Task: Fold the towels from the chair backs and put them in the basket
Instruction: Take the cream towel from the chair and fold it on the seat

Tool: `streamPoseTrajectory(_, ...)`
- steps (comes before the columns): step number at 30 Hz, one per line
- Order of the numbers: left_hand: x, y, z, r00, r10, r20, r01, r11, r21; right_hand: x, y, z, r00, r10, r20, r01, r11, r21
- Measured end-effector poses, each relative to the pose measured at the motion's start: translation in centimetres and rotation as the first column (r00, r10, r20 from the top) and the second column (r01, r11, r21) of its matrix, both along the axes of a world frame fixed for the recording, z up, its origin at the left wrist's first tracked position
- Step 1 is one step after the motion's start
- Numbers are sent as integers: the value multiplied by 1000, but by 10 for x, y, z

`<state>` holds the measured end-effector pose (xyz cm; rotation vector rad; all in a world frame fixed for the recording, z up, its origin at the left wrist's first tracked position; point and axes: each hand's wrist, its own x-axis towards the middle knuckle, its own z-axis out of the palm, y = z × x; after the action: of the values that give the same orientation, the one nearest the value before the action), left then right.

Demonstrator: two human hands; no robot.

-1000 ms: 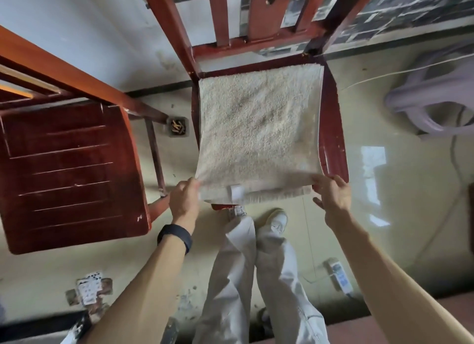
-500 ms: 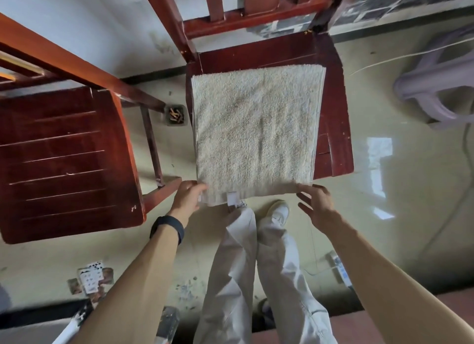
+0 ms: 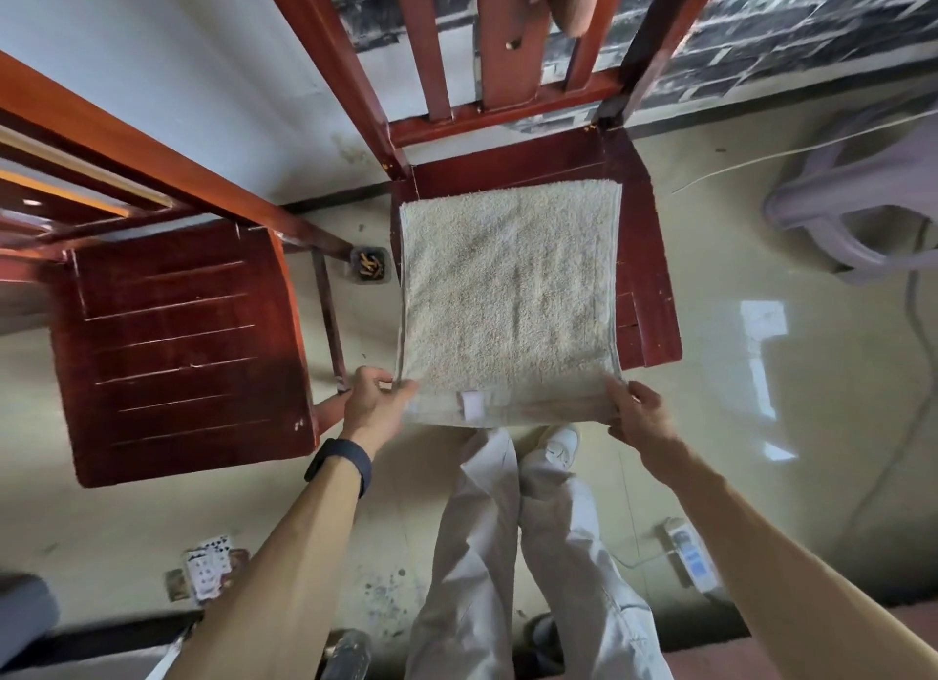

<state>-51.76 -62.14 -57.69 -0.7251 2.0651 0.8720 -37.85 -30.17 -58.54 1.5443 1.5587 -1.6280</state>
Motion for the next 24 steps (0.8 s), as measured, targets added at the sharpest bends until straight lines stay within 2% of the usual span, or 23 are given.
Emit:
streamPoseTrajectory(3,1,8,16,998,-7,-65,4,999,-45,-3,-1,17,993,-121,-2,121,992,-34)
streamPoseTrajectory(8,10,19,21,994,-45,103,50,997,-52,-5,-9,25,962,-267,51,263,963,65)
streamPoseTrajectory(13,21,24,8,951,114,286,-124,992,17,-4,-16,13,926,-371,68,374,927,-23)
streamPoseTrajectory(20,24,14,5,914,227,335,-260,964,57,5,-16,-8,947,-283,149,306,938,-164)
streamPoseTrajectory(24,27,7,4,905,218,364,-277,954,118,11,-19,-22,966,-182,184,205,972,-115)
